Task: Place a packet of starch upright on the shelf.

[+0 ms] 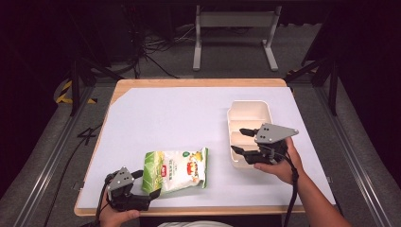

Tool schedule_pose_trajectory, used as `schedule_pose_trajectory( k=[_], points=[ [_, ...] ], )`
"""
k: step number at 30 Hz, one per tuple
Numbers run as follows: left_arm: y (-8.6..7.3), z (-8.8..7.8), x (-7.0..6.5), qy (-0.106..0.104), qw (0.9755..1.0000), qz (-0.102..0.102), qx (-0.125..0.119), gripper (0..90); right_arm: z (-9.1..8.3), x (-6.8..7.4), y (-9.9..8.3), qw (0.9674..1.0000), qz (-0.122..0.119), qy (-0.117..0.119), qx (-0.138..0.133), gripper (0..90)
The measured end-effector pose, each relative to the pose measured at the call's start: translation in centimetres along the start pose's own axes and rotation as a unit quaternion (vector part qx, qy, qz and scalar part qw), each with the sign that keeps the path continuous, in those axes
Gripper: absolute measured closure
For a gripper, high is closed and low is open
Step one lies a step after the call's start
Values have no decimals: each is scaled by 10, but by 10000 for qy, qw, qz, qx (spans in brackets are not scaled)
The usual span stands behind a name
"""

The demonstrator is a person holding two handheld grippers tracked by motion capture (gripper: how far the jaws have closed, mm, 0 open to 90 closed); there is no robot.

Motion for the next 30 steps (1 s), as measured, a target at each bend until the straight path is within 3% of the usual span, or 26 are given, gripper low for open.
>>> schedule_pose_trajectory(
  k=[2,7,9,11,12,15,18,21,22,23,24,26,29,30],
  points=[
    [-1,0,0,-15,10000,-49,73,76,-2,0,-6,10000,89,0,28,391],
    [-4,2,-2,-114,9995,-73,273,206,5,1,-13,9997,186,41,132,389],
    [-7,7,-2,-166,9985,-226,466,206,10,3,-12,9998,110,83,161,388],
    [-7,8,-1,-77,9985,-259,484,219,12,4,-12,9998,75,114,175,385],
    [-7,9,0,-92,9981,-393,472,219,14,5,-11,9998,45,117,183,383],
    [-6,14,1,-261,9959,-694,510,238,16,10,-10,9996,-15,186,201,380],
    [-4,17,1,-328,9950,-794,515,249,17,10,-10,9996,-19,223,171,380],
    [-2,19,2,-204,9949,-837,519,317,19,11,-9,9994,-13,300,164,375],
    [1,16,7,408,9948,-791,494,293,19,12,-10,9994,-62,286,183,374],
    [1,13,10,385,9940,-931,423,263,19,12,-10,9994,-76,264,216,374],
    [0,10,15,309,9917,-1194,365,234,19,12,-11,9993,-72,277,221,374],
    [-4,9,20,240,9899,-1320,461,226,19,11,-12,9993,-61,308,215,372],
    [-5,9,17,306,9924,-1089,491,218,21,11,-13,9992,-44,334,234,370],
    [-6,10,15,301,9922,-1105,494,212,21,11,-13,9991,-62,338,252,368]
  ],
)
Point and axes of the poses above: each handheld gripper's, and its own axes: z roughly forward along the jaws, y roughly out of its top, x roughly to its left, the point moved 3 cm from there along z, roughly forward along the jaws, and after that the axes turned 2 degrees about -z, right-handed, at the moved point
